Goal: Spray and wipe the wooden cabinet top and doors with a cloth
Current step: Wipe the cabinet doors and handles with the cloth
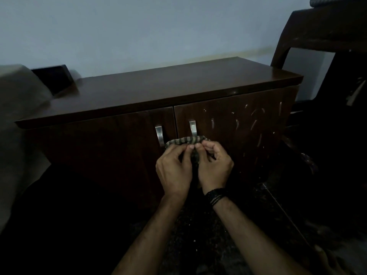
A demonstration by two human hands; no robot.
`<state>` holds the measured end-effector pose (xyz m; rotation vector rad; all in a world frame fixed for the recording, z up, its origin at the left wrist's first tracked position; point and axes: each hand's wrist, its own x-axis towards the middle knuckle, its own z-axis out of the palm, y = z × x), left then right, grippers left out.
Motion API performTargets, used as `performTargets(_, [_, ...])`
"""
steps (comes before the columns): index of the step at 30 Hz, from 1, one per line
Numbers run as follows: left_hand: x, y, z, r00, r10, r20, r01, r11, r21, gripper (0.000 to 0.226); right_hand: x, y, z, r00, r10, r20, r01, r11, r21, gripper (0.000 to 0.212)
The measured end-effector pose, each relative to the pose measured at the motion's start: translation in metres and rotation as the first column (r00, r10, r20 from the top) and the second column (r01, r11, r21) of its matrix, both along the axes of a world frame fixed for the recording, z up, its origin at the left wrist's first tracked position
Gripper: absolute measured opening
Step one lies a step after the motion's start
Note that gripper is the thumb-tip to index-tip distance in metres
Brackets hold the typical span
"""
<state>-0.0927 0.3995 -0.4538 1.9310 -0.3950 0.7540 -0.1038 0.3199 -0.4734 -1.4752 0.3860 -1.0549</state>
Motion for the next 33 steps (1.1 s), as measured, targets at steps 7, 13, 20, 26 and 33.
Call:
performTargets(7, [0.002, -0.005, 0.040, 1.000, -0.004, 0.006, 0.005, 0.988, -0.154, 0.013, 0.006, 0.000, 0.056, 0.995, -0.061, 0.082, 0.069, 0.993, -0.092, 0.008])
performTargets(13, [0.001, -0.003, 0.056, 1.000, 0.022, 0.013, -0.020, 0.994, -0.104, 0.015, 0.013, -0.005, 0.072, 0.975, -0.127, 0.185, 0.186, 0.918, -0.351, 0.004])
performTargets(20, [-0.003, 0.000, 0.029, 0.982, 0.061, 0.180, -0.086, 0.987, 0.135, 0.025, 0.017, 0.000, 0.018, 0.966, -0.126, 0.227, 0.242, 0.752, -0.614, 0.036])
performTargets(26, [-0.004, -0.002, 0.009, 0.957, 0.009, 0.288, -0.116, 0.927, 0.358, 0.044, 0.021, -0.004, -0.004, 0.976, -0.193, -0.097, 0.054, 0.654, -0.754, 0.060])
performTargets(33, [-0.002, 0.005, 0.025, 0.953, -0.010, 0.303, -0.162, 0.828, 0.537, 0.058, 0.025, -0.019, 0.022, 0.953, -0.282, -0.110, 0.024, 0.432, -0.901, 0.072])
